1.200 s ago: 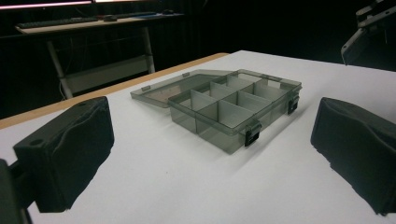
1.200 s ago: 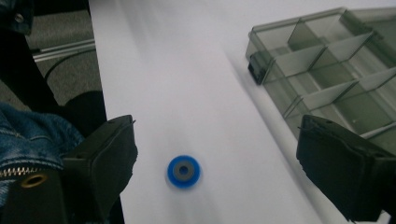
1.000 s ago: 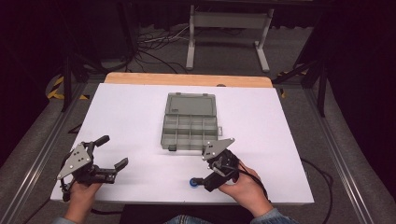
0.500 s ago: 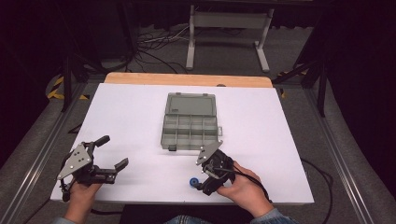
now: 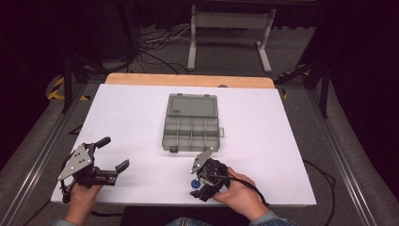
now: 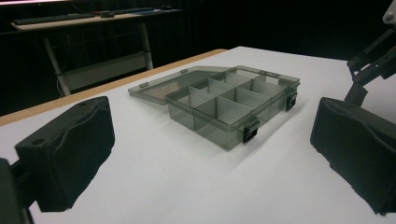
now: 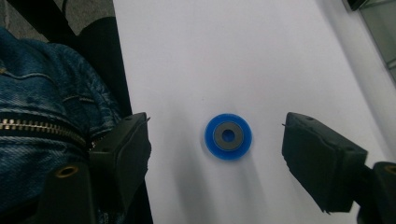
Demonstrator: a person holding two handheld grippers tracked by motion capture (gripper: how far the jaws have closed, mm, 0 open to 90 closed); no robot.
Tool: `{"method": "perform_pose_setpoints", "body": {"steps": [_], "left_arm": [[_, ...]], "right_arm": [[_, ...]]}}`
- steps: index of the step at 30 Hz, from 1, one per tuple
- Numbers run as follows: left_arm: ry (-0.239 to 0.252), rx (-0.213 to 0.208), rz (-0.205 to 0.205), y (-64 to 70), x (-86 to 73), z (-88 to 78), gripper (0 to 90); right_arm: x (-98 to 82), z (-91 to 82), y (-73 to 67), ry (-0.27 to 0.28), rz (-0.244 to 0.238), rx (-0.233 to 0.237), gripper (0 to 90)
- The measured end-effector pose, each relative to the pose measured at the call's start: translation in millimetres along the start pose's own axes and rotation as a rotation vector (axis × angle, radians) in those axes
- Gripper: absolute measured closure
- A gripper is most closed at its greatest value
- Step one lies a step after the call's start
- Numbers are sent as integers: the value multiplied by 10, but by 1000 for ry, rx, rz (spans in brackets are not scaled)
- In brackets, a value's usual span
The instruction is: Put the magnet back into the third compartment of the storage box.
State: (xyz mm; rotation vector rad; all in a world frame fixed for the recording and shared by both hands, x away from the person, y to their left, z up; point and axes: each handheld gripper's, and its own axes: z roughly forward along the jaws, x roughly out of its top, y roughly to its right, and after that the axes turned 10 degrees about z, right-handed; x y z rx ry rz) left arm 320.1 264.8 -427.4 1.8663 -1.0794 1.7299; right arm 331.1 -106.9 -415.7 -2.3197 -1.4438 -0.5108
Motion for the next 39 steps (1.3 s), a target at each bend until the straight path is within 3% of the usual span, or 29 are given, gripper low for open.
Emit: {"method": "perform_pose_setpoints", "body": {"steps": [17, 21, 25, 33, 39], "left_arm": [[0, -5, 1, -2, -2, 8, 5], [0, -6, 1, 1, -1, 7, 5], [-3, -8, -4, 3, -7, 21, 5], [-9, -10, 1, 1, -2, 13, 5], [-10, -9, 0, -1, -3, 12, 5]], "right_arm": [[-20, 185, 39, -35, -5, -14, 387], [-20, 208, 39, -43, -9, -16, 467], [-21, 204, 41, -32, -17, -48, 621], [-15, 194, 34, -25, -27, -60, 625], [24, 86, 52, 1, -18, -66, 625]]}}
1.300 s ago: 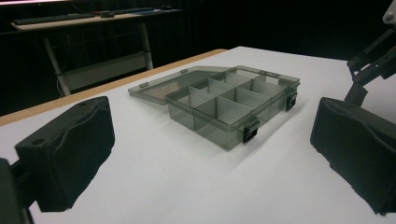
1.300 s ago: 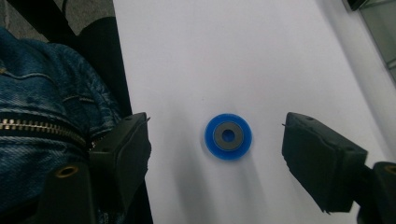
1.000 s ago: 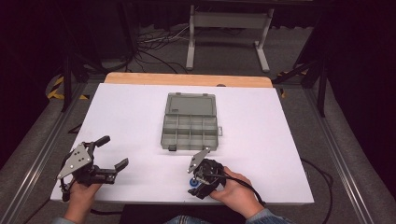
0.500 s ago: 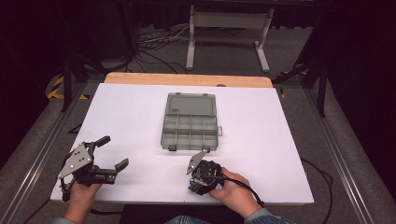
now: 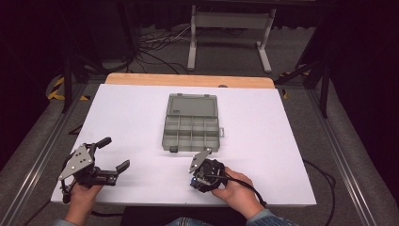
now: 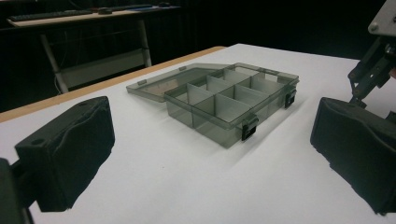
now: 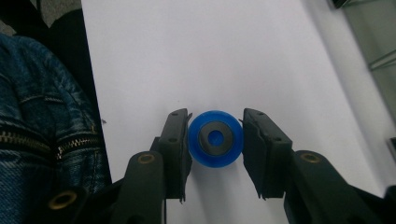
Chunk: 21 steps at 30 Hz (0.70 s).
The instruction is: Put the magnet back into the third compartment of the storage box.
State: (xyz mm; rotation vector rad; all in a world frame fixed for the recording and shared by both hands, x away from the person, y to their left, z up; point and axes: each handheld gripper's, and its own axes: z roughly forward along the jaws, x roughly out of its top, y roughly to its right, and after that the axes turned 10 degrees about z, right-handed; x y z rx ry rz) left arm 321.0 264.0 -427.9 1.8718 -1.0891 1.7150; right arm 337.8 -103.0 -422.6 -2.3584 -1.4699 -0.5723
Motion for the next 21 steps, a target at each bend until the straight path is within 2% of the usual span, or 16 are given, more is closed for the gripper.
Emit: {"method": "perform_pose_setpoints", "body": {"steps": [21], "left_arm": [[0, 2, -6, 1, -4, 5, 5]], "right_arm": [[128, -317, 102, 74, 17, -1, 622]]}}
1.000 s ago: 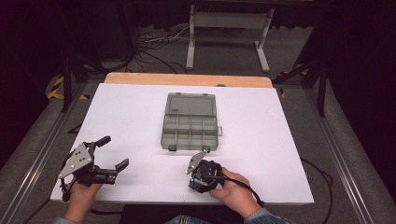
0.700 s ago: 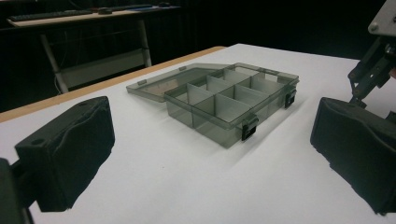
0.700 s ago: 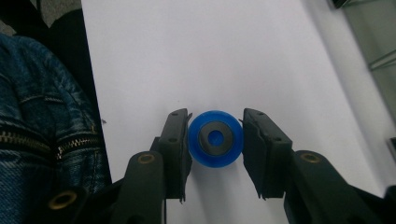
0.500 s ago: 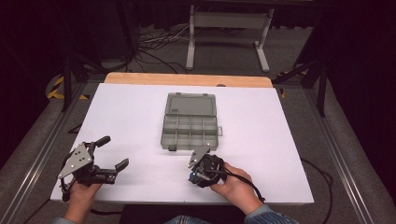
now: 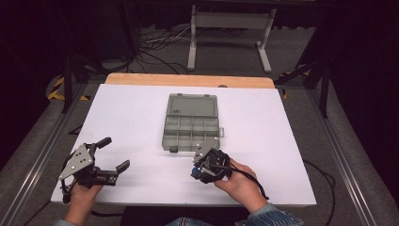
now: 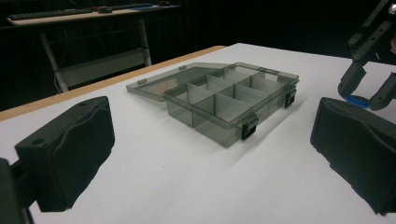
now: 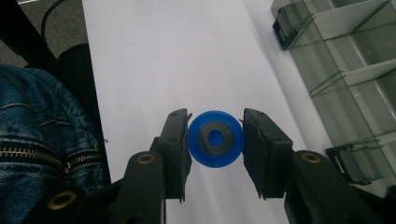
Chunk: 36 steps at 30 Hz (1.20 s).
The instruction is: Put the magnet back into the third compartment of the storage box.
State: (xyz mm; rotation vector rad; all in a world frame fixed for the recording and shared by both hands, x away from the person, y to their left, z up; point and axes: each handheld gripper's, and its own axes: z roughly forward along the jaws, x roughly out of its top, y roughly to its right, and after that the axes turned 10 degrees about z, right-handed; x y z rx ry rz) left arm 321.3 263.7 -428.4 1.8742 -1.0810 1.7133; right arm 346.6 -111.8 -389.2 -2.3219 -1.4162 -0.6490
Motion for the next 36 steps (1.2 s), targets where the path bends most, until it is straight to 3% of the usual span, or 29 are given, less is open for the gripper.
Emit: {"method": "perform_pose_setpoints", "body": {"steps": [14, 23, 36], "left_arm": [[-3, 2, -1, -4, -5, 3, 5], [-3, 2, -6, -11, -9, 2, 5], [-4, 0, -5, -12, -9, 3, 5]], "right_arm": [[184, -169, 133, 28, 2, -44, 622], [353, -282, 349, 48, 27, -70, 622], [549, -272, 681, 61, 61, -118, 623]]}}
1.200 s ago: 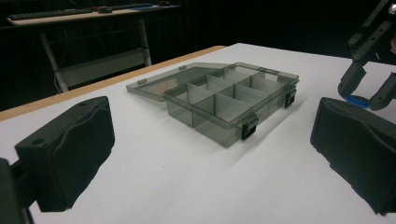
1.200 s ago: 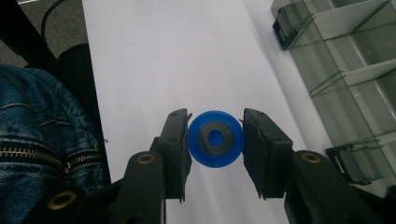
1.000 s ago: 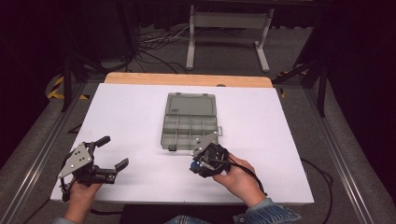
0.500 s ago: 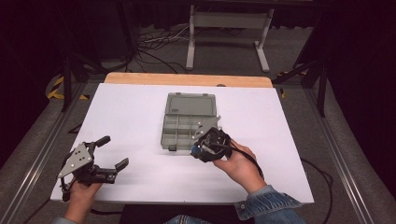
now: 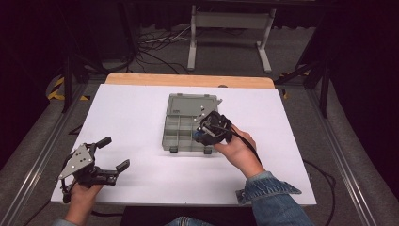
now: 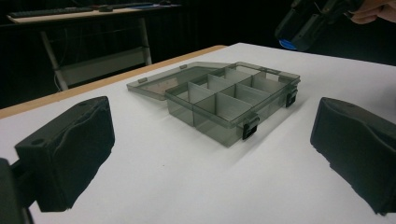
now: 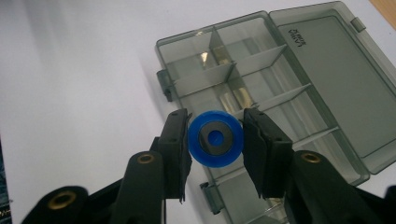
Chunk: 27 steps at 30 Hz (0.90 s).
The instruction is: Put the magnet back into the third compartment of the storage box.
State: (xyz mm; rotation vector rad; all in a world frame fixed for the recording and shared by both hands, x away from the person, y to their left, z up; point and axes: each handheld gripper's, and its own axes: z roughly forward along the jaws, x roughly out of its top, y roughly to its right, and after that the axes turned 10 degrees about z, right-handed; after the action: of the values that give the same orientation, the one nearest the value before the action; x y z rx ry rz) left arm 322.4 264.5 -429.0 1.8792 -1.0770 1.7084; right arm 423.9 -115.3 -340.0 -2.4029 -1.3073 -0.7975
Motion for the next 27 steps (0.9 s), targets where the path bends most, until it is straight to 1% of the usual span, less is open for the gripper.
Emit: {"method": "perform_pose_setpoints", "body": {"steps": [4, 6, 11, 16, 18, 19, 23, 27], "left_arm": [[0, -1, 0, 1, 0, -1, 5], [0, -1, -1, 2, 0, 0, 5], [0, -2, -1, 1, 0, 1, 5], [2, -2, -5, 5, -1, 5, 5], [-3, -7, 0, -1, -1, 4, 5], [-3, -7, 1, -2, -1, 5, 5], [1, -3, -5, 4, -2, 4, 5], [-2, -9, -2, -4, -1, 0, 5]], "right_arm": [[57, 11, 94, 6, 18, -4, 623], [89, 21, 153, 11, 27, -16, 623], [138, 50, 284, 11, 58, -27, 623], [169, 120, 428, 8, 86, -40, 623], [183, 146, 474, 9, 96, -54, 623], [199, 165, 516, 10, 108, -55, 623], [238, 211, 591, 13, 123, -66, 623], [251, 272, 640, 3, 132, -70, 623]]}}
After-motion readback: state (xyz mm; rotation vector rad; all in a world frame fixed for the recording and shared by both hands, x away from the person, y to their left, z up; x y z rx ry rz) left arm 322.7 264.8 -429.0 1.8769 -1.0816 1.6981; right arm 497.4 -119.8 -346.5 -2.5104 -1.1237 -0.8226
